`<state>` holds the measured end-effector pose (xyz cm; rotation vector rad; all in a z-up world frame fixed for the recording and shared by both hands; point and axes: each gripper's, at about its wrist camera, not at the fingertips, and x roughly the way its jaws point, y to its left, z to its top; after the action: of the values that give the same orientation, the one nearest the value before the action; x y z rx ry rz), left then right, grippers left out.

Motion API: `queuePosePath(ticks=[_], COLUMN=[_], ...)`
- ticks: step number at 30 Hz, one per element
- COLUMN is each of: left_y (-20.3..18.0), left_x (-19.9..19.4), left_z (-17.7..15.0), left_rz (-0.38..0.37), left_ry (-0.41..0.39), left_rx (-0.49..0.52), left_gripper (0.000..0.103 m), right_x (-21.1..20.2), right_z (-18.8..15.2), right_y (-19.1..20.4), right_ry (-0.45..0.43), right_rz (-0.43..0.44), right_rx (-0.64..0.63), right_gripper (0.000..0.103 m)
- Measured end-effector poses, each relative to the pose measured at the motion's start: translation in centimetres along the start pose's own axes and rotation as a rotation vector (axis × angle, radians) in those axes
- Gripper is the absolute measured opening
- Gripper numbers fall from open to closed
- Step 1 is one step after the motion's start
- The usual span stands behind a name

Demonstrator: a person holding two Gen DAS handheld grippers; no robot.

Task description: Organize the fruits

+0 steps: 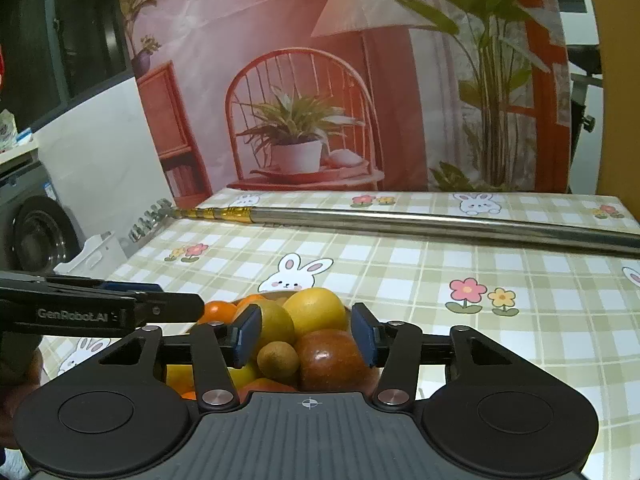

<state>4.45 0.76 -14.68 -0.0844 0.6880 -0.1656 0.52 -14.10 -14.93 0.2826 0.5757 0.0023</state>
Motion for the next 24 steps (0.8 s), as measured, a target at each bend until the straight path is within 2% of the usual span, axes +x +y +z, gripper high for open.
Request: queuePosePath(ticks=[3, 6, 8, 10, 15, 24], left_y=[0.3, 0.5, 0.6, 0.5, 0.2, -0.3], left_x=[-0.7, -1.6, -2.2, -2.7, -4.4, -8.5], left_z=[0.5, 1.2, 1.8, 2.4, 4.2, 7.9], left_rz=[0.006, 0.022, 0.029, 0.036, 0.064, 0.025], left_ry=[-0.022, -0.058, -0.078, -0.093, -0.143, -0.252], left_rx=[-0.004, -0.007, -0.003, 0.011, 0.059, 0.077], left_gripper=[0.086, 0.093, 0.095, 0.096, 0.099, 0.102], right_x=[-0.3, -0.7, -1.0, -1.4, -2.0, -4.6], right_z=[0.1, 0.6, 1.0, 1.6, 3.6, 8.3], right_y=[-0.1, -0.5, -0.8, -1.2, -1.4, -1.1], right_ry=[-0.010, -0.026, -0.038, -0.047, -0.049, -0.101], right_rz=[-0.015, -0.044, -0.054, -0.055, -0.100, -0.123], right_rx=[0.004, 0.012, 0.029, 0.047, 0.046, 0.048], right_gripper=[0.059, 0.079, 0.096, 0.102, 0.103, 0.103])
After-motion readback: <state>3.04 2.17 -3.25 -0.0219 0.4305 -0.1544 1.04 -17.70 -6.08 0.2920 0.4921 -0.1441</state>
